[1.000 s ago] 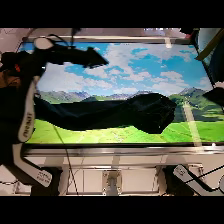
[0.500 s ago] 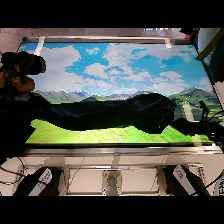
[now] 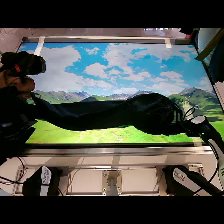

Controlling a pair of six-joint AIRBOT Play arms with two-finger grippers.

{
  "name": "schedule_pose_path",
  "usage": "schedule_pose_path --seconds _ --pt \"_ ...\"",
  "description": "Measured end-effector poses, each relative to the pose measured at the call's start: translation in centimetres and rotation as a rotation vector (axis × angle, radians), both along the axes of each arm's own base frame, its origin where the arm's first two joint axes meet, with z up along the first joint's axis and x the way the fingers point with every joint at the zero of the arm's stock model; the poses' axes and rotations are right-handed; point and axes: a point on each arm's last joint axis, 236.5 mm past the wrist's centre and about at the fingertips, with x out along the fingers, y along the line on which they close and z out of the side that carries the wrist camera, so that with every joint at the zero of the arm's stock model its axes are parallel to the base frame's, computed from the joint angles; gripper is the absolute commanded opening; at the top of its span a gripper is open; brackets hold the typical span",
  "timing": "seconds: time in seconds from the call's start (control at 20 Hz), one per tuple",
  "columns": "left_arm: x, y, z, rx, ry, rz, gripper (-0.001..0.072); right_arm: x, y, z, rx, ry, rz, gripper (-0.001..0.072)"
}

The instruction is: Fold the clothes and pants, and hang the long-sleeved shirts on hangers.

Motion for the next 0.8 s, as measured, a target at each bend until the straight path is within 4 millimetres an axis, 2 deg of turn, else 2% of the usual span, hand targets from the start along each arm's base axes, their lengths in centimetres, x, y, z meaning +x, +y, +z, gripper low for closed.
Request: schedule_pose_path --seconds 0.15,0.3,0.4,0.5,0.6,0.7,0.8 --pt "0.0 1.2 -0.4 0.005 -0.002 0.047 0.0545 0.3 0.3 0.9 0.000 -0.016 0.068 0.0041" --pt "0.1 1.8 -0.8 0.000 0.003 0.068 0.0545 1.5 -1.2 4.6 -0.044 -0.071 0.153 0.0041" --pt "0.3 2.1 -0.9 0.002 -0.001 0.079 0.0546 3.0 -4.5 8.1 -0.146 -0.138 0.163 0.0041" --pt "0.8 2.0 -0.7 -0.018 -0.019 0.088 0.0545 4.5 -9.0 12.1 -0.271 -0.216 0.105 0.0041" --pt "1.8 1.4 0.1 -0.060 -0.068 0.103 0.0544 4.9 -13.5 15.2 -0.375 -0.262 0.013 0.0041" --pt "3.1 1.0 1.2 -0.102 -0.134 0.117 0.0544 4.1 -17.3 16.5 -0.434 -0.258 -0.086 0.0042" --pt "4.2 1.0 2.1 -0.124 -0.187 0.140 0.0544 2.9 -20.3 16.1 -0.464 -0.225 -0.173 0.0041"
